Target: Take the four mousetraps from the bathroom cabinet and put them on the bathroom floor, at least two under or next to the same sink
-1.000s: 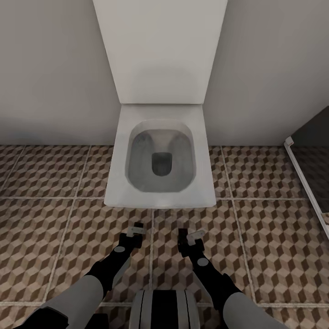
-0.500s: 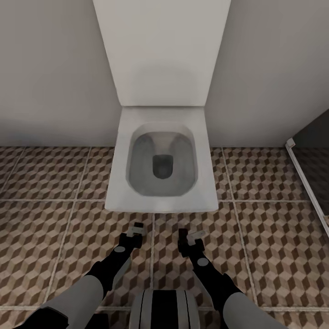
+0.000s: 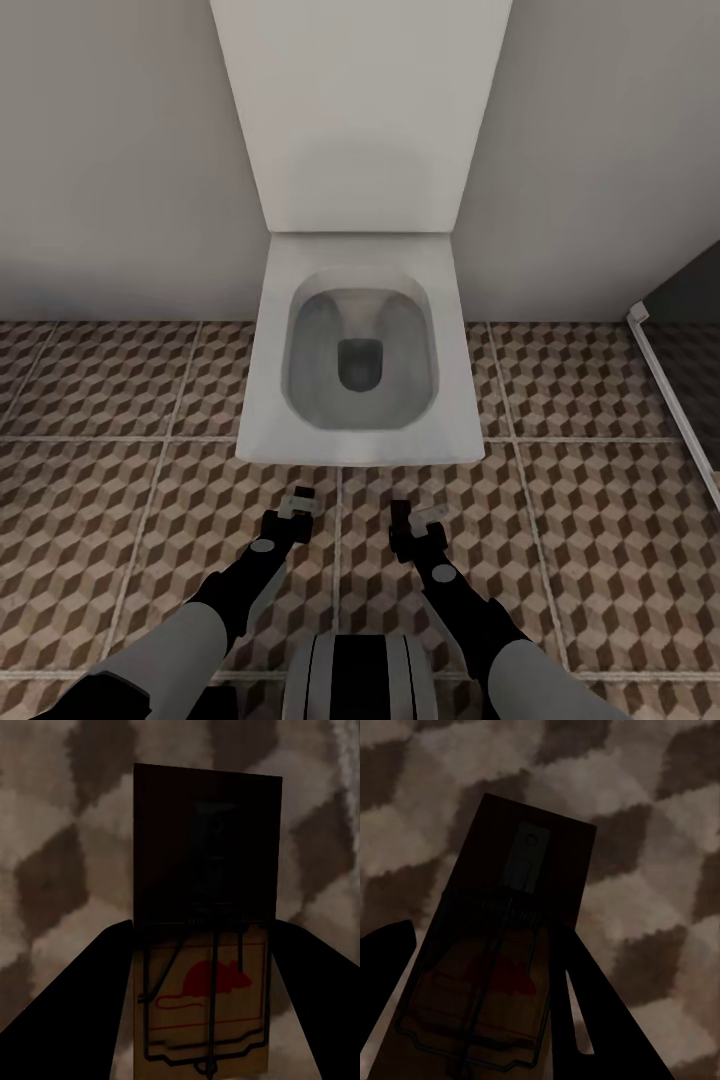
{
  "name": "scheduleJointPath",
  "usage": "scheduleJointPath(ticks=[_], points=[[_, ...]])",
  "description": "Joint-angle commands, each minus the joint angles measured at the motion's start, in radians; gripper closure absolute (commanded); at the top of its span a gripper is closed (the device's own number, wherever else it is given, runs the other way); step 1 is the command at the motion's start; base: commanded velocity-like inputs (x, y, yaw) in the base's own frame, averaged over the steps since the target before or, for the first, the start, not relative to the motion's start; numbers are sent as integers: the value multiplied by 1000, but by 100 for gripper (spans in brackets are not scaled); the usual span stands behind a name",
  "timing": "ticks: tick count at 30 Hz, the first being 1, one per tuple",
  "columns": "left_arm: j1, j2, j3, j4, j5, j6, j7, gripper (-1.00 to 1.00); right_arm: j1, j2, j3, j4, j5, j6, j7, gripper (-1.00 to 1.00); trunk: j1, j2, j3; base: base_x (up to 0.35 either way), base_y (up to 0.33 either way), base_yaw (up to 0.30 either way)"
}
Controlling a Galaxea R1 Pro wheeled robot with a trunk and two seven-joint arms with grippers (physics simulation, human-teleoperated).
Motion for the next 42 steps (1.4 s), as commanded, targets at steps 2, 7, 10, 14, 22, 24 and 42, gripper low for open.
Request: scheduleJointPath(ticks=[2, 7, 10, 14, 22, 24, 42], points=[[-1, 1, -9, 0, 10, -1, 9, 100, -1, 0, 5, 1, 3, -1, -8, -100, 0, 0, 0, 0, 0, 0], [-1, 1, -9, 0, 10, -1, 9, 100, -1, 0, 6, 1, 3, -1, -7, -100, 0, 0, 0, 0, 0, 0], [-1, 1, -9, 0, 10, -1, 9, 100, -1, 0, 5, 0, 3, -1, -7, -100, 0, 0, 0, 0, 0, 0], [-1, 1, -9, 0, 10, -1, 9, 100, -1, 0, 5, 0, 3, -1, -7, -100, 0, 0, 0, 0, 0, 0], [-1, 1, -9, 0, 10, -1, 9, 100, -1, 0, 5, 0, 3, -1, -7, -100, 0, 0, 0, 0, 0, 0], [-1, 1, -10, 0, 10, -1, 9, 100, -1, 0, 6, 0, 3, -1, -7, -100, 0, 0, 0, 0, 0, 0], [-1, 1, -10, 0, 10, -1, 9, -100, -1, 0, 5, 0, 3, -1, -7, -100, 0, 0, 0, 0, 0, 0]])
